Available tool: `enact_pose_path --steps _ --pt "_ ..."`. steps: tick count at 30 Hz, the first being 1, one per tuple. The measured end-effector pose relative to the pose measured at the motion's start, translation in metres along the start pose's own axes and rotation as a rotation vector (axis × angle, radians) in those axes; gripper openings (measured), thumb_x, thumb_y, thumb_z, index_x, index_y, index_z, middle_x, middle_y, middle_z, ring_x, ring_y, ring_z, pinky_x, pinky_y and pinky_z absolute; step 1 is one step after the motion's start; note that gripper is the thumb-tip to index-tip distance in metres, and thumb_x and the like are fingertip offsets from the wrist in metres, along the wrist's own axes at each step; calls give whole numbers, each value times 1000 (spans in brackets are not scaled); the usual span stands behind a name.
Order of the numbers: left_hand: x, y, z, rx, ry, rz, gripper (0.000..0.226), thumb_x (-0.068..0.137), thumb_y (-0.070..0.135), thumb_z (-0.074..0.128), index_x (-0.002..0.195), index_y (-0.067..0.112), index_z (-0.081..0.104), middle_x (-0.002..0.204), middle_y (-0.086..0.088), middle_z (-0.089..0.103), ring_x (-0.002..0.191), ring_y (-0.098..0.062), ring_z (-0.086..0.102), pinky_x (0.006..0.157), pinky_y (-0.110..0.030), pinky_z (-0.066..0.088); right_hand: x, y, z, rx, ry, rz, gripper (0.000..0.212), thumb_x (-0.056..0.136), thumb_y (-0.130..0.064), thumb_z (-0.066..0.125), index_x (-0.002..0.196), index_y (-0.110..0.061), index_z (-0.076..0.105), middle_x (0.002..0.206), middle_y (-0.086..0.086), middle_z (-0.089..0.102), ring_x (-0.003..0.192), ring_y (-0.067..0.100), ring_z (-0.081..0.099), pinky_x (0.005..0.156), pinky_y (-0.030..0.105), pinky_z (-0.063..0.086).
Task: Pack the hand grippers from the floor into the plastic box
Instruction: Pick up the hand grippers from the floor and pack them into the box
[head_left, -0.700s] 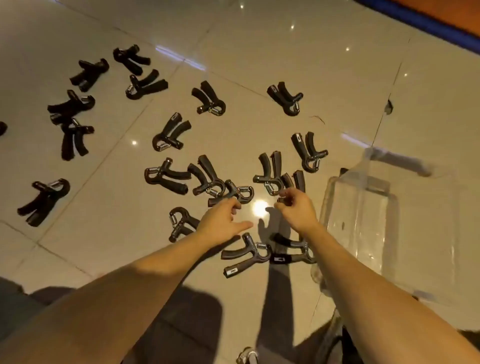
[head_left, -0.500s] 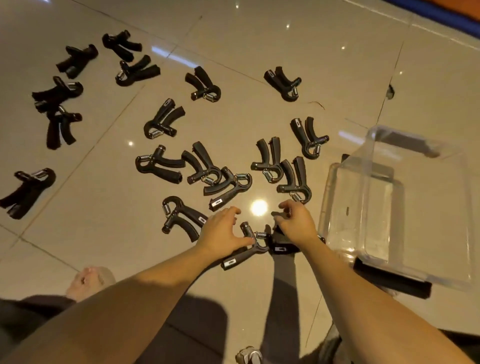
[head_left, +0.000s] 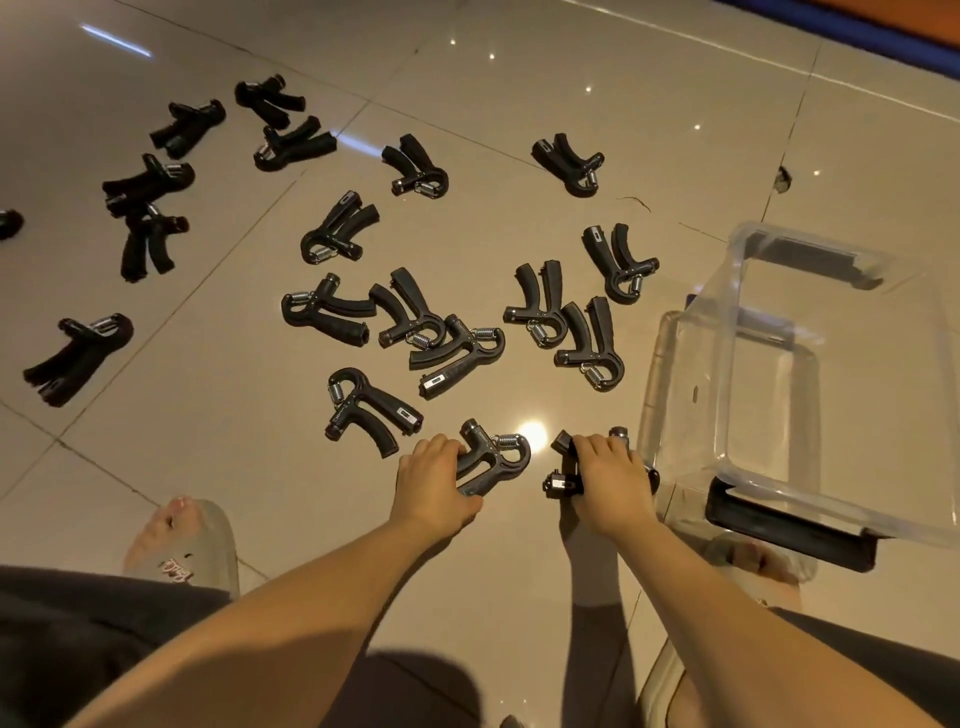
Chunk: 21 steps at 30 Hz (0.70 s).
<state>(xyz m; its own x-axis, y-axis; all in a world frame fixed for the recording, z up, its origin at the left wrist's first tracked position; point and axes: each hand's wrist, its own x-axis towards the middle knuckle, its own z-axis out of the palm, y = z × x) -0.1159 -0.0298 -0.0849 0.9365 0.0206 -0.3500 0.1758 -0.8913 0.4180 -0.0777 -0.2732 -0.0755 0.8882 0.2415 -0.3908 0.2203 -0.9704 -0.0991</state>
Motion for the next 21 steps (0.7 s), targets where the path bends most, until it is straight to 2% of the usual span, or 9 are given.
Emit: enact_pose_path --steps 6,10,13,16,21 --pt "-10 8 -27 -182 113 -10 56 69 34 82 120 17 64 107 5 55 104 -18 51 93 -37 47 -6 -4 -7 25 -11 -52 52 79 -44 74 121 -20 55 111 0 57 103 24 56 96 35 41" --pt "-12 22 -67 -241 234 -18 59 69 33 86 121 16 63 108 7 53 104 -16 48 93 -38 47 -13 -10 -33 126 57 -85 57 77 -52 74 121 -19 59 107 2 57 99 25 55 88 35 44" --pt "-14 39 -105 -289 332 -58 65 68 32 89 125 15 62 112 4 55 110 -20 52 96 -40 49 -18 -10 -72 223 148 -82 62 75 -53 75 125 -20 59 109 1 56 99 23 54 85 35 48" --pt "-17 64 -150 -339 400 -56 68 68 32 91 128 16 61 115 3 57 112 -19 55 98 -40 51 -25 -11 -116 287 246 -98 69 74 -57 77 131 -23 58 113 0 57 104 22 52 90 36 47" --pt "-31 118 -226 -336 524 44 64 68 36 90 124 23 61 116 6 58 110 -16 56 92 -35 50 -38 -13 -204 298 410 -155 57 74 -60 75 120 -29 62 101 -5 54 92 18 47 91 37 41"
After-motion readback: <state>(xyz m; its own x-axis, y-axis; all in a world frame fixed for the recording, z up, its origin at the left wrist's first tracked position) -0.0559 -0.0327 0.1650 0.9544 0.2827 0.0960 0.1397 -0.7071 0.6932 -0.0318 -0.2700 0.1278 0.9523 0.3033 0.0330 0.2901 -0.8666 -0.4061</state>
